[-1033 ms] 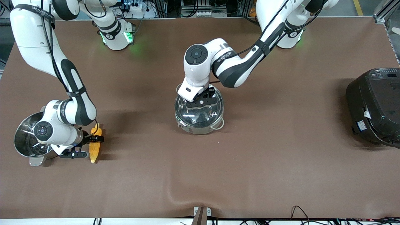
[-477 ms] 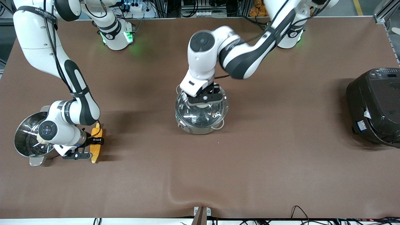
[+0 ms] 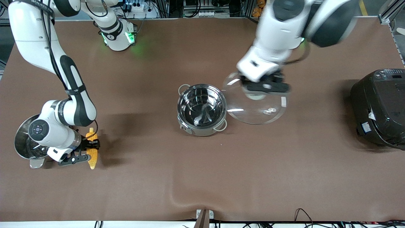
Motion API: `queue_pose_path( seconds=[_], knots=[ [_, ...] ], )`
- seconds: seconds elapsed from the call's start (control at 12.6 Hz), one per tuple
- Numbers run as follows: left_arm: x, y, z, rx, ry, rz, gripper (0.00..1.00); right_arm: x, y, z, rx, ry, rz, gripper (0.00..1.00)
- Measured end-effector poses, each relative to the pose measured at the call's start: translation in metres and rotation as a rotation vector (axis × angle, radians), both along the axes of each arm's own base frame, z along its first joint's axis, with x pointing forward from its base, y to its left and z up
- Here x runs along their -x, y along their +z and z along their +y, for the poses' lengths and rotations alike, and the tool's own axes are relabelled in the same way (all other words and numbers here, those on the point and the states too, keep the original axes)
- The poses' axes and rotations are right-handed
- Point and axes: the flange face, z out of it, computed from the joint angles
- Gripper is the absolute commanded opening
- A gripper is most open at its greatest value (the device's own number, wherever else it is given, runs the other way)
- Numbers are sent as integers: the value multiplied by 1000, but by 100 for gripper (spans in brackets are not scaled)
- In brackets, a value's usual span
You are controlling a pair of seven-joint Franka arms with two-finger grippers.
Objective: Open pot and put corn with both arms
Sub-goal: 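Lift the lid aside with the left gripper while the right gripper lifts the corn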
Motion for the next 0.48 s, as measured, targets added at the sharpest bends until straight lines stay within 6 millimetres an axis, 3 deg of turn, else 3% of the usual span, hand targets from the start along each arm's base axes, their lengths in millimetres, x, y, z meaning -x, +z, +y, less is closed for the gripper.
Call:
queue_pose_path(
  seconds=[0.08, 0.24, 0.48],
  knots=[
    [-8, -24, 38, -17, 16, 24, 0, -2, 17, 15, -6, 54, -14, 0],
    [-17, -86, 92, -22, 60, 50, 0, -2, 45, 60, -26, 177, -45, 0],
    [-13, -191, 168, 28, 99, 12, 0, 15, 76, 160, -62, 341, -46, 0]
  ],
)
